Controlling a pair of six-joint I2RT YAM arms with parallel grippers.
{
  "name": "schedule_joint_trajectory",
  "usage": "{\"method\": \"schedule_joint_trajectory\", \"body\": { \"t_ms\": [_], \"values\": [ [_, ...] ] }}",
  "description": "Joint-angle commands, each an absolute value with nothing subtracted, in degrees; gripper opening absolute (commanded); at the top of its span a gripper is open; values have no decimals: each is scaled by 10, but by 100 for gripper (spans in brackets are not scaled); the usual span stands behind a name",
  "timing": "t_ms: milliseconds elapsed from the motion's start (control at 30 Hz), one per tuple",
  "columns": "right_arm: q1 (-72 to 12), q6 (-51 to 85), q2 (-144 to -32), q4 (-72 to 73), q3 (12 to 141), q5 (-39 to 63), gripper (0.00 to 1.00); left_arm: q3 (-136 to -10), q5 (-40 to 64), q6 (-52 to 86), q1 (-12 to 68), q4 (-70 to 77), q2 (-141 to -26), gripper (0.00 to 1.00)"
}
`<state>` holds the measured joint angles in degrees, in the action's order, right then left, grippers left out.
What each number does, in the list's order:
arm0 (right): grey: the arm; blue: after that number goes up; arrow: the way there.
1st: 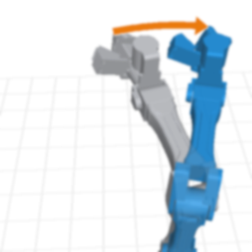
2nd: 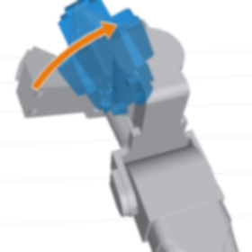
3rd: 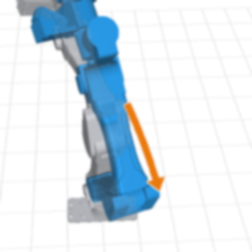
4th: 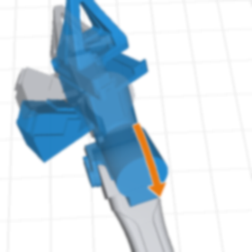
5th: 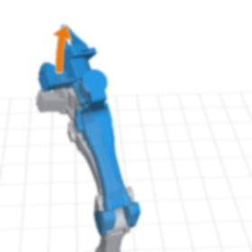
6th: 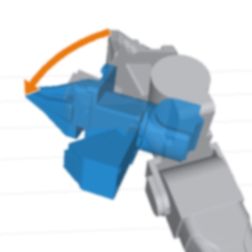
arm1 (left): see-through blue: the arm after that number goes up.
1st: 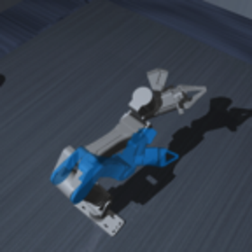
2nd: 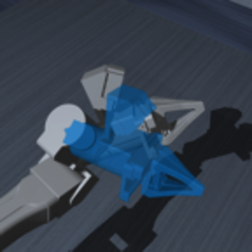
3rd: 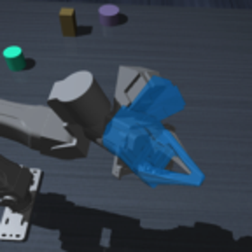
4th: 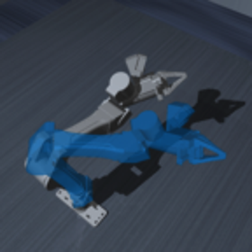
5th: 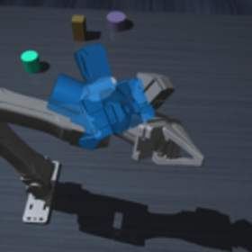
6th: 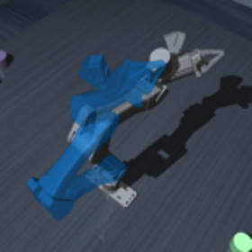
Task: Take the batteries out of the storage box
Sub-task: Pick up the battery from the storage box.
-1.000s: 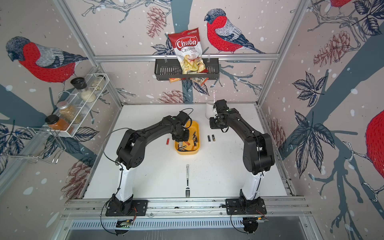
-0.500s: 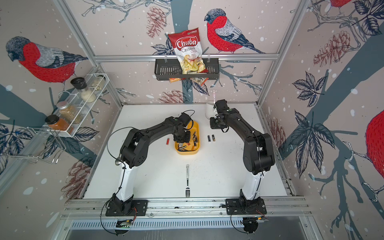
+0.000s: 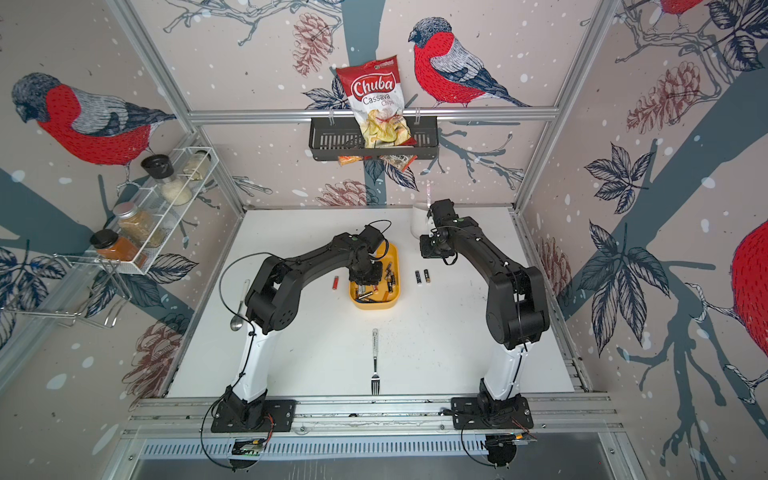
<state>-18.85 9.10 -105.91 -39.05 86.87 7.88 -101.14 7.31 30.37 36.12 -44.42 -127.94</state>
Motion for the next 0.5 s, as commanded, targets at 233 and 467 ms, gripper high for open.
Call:
{"method": "schedule_joint_trajectory", "body": {
  "t_ms": [233,467],
  "values": [
    [-189,94,-1060,-388,872,82,38,-1020,69,290,363,-463,-1284,22],
    [-191,96,-1061,-389,872,79,38,-1020,83,292,362,-453,-1281,19]
  ]
}}
